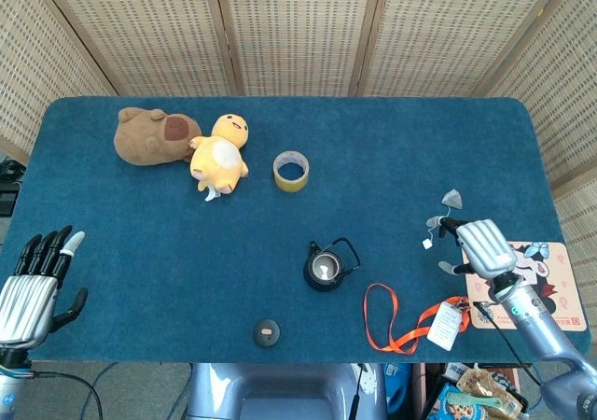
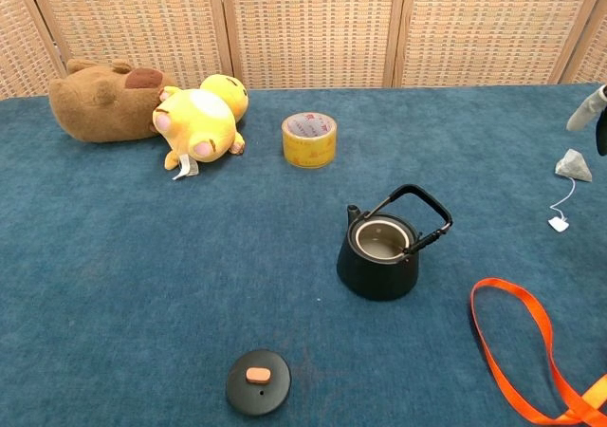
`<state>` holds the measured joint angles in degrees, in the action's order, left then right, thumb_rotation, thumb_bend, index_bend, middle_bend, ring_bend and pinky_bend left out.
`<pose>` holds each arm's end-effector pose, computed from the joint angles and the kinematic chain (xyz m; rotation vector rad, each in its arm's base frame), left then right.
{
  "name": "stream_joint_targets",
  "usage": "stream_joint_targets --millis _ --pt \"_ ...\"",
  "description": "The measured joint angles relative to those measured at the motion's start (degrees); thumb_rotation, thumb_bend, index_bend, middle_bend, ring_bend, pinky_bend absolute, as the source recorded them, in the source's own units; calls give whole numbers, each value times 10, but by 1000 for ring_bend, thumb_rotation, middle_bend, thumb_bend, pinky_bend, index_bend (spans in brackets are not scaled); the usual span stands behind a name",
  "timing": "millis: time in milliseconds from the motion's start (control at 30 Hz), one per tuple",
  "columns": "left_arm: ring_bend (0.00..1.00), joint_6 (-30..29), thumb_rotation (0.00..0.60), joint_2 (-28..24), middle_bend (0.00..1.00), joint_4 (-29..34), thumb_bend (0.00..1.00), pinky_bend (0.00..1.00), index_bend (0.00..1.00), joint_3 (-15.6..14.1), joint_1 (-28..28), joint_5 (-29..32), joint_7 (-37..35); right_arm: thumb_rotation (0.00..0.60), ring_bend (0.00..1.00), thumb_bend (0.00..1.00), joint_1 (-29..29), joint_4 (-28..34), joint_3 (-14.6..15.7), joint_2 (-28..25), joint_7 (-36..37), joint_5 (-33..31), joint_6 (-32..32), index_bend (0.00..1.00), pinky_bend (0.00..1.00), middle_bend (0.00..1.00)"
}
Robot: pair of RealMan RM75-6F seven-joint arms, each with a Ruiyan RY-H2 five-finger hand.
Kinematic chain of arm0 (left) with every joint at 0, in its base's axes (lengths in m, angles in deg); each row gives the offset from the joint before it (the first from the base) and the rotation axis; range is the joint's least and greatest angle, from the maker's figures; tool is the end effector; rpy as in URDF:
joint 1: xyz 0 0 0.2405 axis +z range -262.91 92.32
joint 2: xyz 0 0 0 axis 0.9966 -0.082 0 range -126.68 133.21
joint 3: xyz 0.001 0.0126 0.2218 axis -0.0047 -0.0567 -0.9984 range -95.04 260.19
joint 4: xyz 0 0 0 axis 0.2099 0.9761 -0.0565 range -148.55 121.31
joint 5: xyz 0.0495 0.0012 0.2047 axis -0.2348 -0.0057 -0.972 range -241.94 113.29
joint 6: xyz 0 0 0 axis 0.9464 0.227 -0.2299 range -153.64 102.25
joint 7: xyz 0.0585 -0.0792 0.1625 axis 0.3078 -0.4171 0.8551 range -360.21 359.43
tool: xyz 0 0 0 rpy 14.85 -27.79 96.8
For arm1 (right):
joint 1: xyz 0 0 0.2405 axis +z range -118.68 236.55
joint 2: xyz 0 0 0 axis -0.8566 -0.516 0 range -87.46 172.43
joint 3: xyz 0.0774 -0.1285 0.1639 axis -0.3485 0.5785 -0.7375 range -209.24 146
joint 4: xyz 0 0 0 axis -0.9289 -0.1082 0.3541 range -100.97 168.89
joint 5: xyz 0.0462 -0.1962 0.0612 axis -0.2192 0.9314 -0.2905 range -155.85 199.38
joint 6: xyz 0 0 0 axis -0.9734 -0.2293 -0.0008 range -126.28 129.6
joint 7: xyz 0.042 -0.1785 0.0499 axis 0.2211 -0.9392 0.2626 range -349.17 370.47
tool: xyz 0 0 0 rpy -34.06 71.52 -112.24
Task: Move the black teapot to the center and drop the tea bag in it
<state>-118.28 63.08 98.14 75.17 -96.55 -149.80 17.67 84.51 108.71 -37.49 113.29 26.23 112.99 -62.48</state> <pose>-0.2114 0.2080 0.1349 -1.4768 -0.8432 -0.8800 -0.2447 -0.3379 0.0872 1.7494 -0.9276 0.9823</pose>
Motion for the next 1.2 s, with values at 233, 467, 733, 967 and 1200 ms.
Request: stream_joint_targets --millis 233,467,733,967,1200 --pt "0 17 600 -8 0 8 429 0 0 25 0 2 11 600 817 275 24 -59 12 21 22 3 28 440 905 711" --pt "0 33 600 -13 0 13 429 0 0 42 -2 8 21 600 851 316 50 -108 22 45 41 -2 72 464 932 769" --pt "0 45 600 -11 0 13 430 0 0 53 1 15 24 600 859 362 78 -145 28 69 50 -19 120 473 934 777" --pt "0 54 600 -10 0 11 429 0 0 58 4 19 23 600 859 401 93 -176 28 94 46 -32 145 497 934 783" --pt "0 60 600 -9 0 8 429 0 0 61 7 21 21 600 859 413 103 -201 29 113 44 -40 161 501 934 784"
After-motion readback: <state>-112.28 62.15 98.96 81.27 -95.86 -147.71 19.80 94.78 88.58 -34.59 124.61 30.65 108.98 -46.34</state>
